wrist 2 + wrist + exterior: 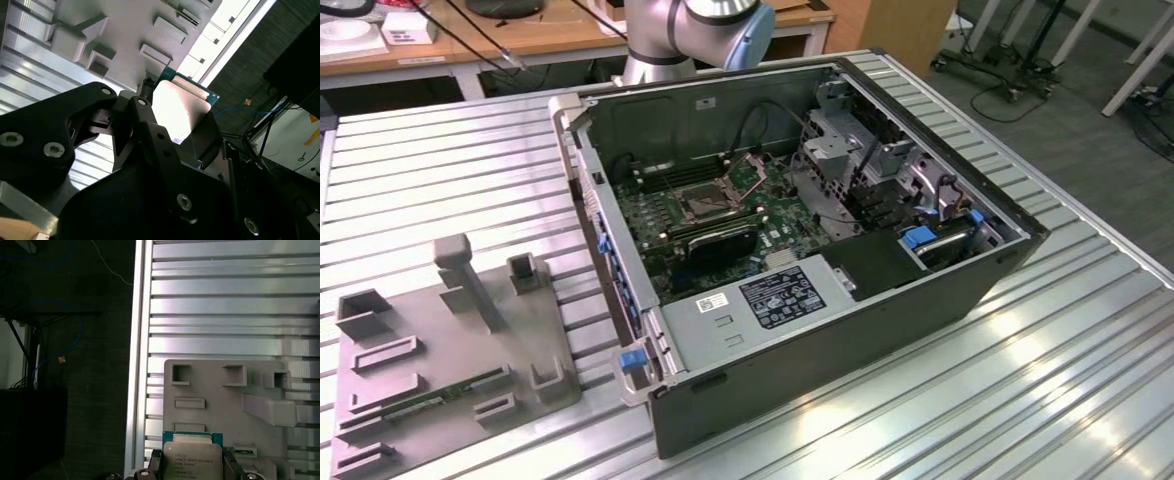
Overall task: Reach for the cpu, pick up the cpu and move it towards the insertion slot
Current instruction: 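Pick up the cpu and move it towards the insertion slot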
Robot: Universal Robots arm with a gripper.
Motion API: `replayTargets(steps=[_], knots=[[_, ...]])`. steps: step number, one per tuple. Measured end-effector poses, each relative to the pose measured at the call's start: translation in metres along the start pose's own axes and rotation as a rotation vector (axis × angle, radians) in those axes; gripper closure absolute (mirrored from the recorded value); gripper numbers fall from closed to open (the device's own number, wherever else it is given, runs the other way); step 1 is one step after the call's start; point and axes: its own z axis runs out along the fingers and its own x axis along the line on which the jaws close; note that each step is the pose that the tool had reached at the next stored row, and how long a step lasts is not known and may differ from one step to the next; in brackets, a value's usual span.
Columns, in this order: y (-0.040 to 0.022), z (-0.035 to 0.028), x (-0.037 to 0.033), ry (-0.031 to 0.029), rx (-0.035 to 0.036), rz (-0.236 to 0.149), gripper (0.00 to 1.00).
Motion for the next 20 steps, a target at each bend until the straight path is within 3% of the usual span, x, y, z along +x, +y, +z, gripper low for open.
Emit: replayTargets(steps=[11, 15, 20], knots=[[0.0007, -0.0147, 0.0004, 0.0001, 0.0072, 0.0, 0.45], [0.001, -0.0156, -0.0002, 0.0002, 0.0097, 0.0, 0.45], [0.0009, -0.0157, -0.0061, 0.0002, 0.0097, 0.0, 0.45]])
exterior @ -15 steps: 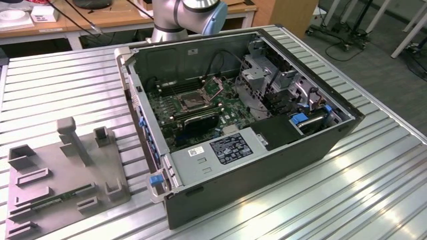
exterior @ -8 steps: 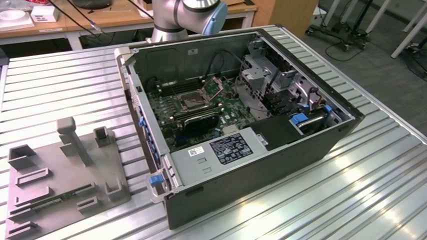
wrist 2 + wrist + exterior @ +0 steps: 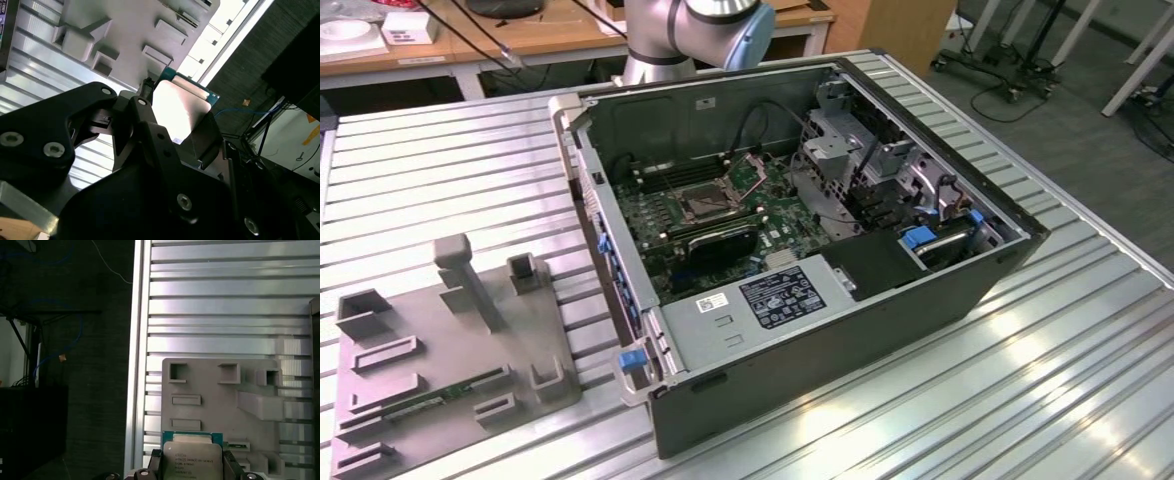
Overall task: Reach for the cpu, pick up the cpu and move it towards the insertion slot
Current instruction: 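Pick up the cpu and move it towards the insertion slot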
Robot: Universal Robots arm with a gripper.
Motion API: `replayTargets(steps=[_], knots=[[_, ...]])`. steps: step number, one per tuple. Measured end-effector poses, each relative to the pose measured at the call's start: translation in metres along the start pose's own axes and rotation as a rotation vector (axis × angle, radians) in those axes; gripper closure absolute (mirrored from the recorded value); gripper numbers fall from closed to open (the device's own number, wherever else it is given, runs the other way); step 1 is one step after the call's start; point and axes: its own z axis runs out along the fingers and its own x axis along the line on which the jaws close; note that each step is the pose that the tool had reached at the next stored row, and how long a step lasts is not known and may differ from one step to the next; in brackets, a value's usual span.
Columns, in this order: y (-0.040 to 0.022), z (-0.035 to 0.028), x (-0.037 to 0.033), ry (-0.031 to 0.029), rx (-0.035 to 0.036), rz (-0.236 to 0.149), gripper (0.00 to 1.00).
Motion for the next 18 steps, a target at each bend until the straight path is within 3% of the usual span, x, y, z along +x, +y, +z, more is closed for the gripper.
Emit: replayTargets(steps=[18], knots=[[-0.0006, -0.0005, -0.0209, -0.0001, 0.0001, 0.0, 0.45]])
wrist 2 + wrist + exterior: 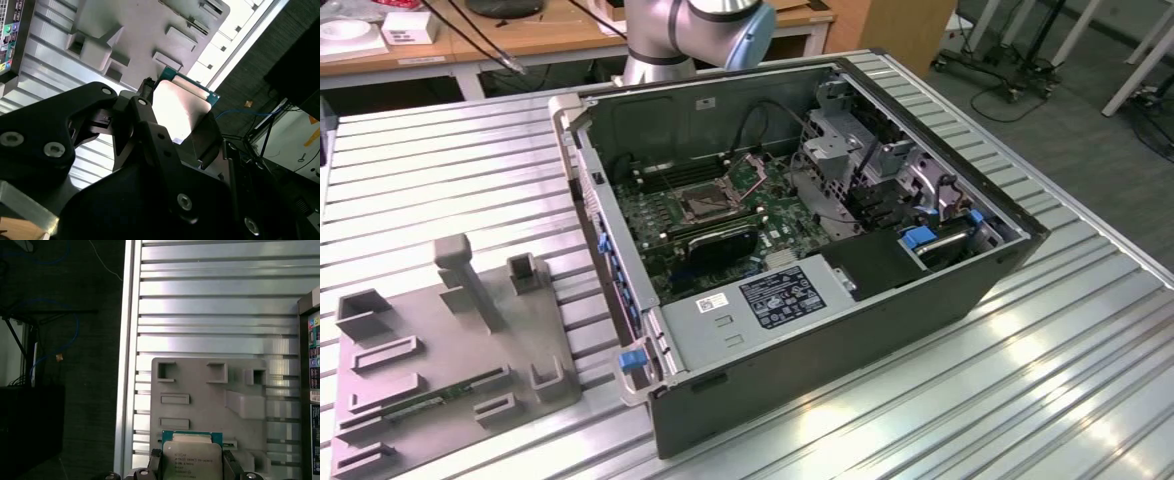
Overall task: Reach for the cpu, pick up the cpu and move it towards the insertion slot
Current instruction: 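Pick up the cpu and move it towards the insertion slot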
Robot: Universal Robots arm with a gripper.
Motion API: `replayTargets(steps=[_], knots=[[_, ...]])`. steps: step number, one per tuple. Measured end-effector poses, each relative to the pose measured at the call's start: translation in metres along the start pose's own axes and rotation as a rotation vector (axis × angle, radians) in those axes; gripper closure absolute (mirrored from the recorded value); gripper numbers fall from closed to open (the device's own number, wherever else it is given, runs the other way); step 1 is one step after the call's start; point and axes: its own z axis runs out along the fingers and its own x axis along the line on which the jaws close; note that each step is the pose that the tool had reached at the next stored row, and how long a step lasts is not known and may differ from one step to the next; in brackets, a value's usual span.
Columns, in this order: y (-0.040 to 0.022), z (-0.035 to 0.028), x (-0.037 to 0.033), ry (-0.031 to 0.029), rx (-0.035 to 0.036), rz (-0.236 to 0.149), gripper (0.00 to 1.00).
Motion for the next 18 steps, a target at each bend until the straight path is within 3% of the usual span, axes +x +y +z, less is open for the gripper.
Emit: replayTargets(steps=[14, 18], knots=[[-0.0004, -0.0004, -0.0155, 0.0, 0.0, 0.0, 0.45], [-0.0004, -0.0004, -0.017, 0.0, -0.0001, 0.0, 0.45]])
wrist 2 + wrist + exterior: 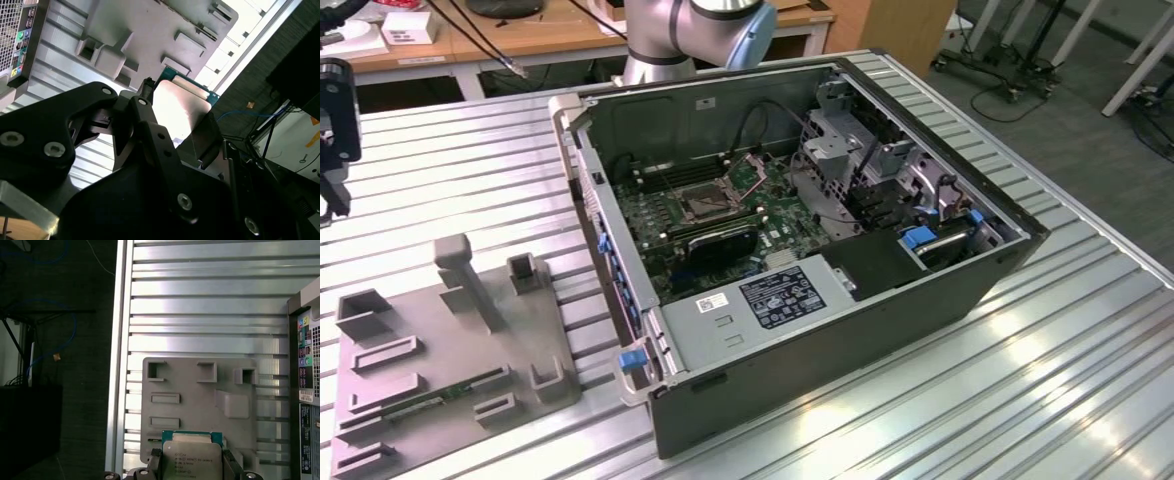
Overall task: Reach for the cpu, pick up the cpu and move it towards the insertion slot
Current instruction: 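Pick up the cpu and move it towards the insertion slot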
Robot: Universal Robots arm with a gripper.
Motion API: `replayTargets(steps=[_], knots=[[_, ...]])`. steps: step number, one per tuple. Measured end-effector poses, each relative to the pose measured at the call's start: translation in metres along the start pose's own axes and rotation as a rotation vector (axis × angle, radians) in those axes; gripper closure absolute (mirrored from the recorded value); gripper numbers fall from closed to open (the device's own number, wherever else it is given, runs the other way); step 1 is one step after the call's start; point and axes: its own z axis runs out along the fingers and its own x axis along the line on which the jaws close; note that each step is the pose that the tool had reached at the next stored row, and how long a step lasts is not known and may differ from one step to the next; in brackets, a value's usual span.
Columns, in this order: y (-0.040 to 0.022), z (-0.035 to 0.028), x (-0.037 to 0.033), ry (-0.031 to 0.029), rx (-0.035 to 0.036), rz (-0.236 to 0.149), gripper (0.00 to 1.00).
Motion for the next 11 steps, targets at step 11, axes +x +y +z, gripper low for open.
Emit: replayTargets(steps=[11], knots=[[-0.0002, -0.0001, -0.0037, 0.0, 0.0, 0.0, 0.45]])
